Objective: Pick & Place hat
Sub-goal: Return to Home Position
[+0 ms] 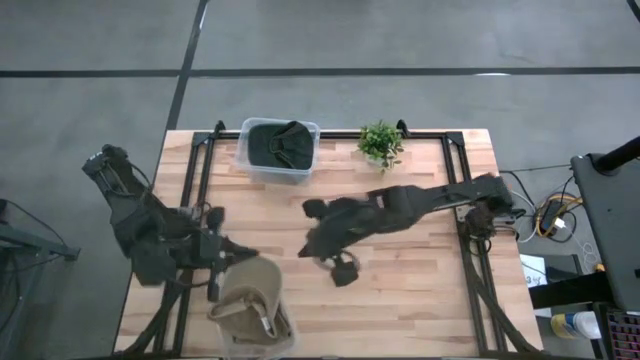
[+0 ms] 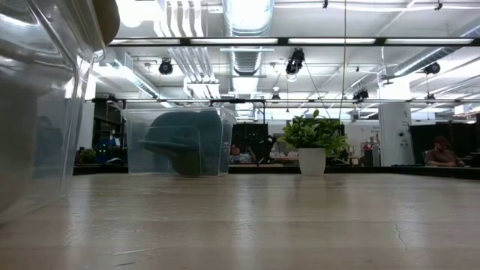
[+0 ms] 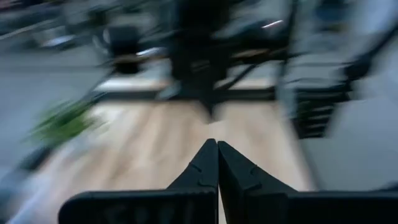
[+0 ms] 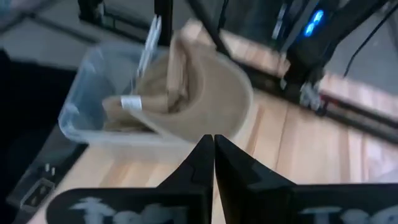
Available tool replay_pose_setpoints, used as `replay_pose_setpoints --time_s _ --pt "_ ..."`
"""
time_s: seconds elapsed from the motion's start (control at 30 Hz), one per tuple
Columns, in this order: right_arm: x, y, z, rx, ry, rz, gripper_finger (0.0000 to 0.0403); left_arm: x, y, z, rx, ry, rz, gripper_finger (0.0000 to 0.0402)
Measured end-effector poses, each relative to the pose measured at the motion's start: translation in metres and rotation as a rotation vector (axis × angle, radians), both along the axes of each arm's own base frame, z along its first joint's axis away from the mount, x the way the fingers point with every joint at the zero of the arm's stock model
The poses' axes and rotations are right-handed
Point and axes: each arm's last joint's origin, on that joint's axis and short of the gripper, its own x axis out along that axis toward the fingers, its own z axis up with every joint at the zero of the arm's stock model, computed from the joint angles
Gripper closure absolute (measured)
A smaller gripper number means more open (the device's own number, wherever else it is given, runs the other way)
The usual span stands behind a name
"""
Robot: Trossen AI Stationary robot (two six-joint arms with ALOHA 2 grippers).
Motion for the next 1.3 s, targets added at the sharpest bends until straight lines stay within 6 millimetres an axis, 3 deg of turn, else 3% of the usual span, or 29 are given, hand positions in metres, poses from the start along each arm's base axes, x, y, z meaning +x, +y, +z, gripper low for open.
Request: replay_pose_setpoints --time_s 0.13,0.4,0.77,0.93,1.3 --pt "-0.034 -0.003 -0.005 0.032 -0.095 -0.056 0.0395 0.011 0.002 0.010 -0.010 -0.125 -0.199 0.0401" --pt "-0.115 -0.015 -0.005 0.108 -0.361 -0.109 0.0394 0.016 0.045 -0.007 0.015 -0.130 -0.163 0.0401" --pt "-0.214 -0.050 -0.045 0.103 -0.489 -0.214 0.0394 -0.044 0.092 -0.031 -0.022 -0.245 -0.119 0.0401" --pt "-0.244 -0.059 -0.065 0.143 -0.504 -0.226 0.0394 -0.067 0.106 -0.048 -0.056 -0.246 -0.122 0.0401" --pt "-0.278 -0.071 -0.123 0.157 -0.513 -0.252 0.0394 -0.094 0.121 -0.092 -0.050 -0.293 -0.131 0.0401"
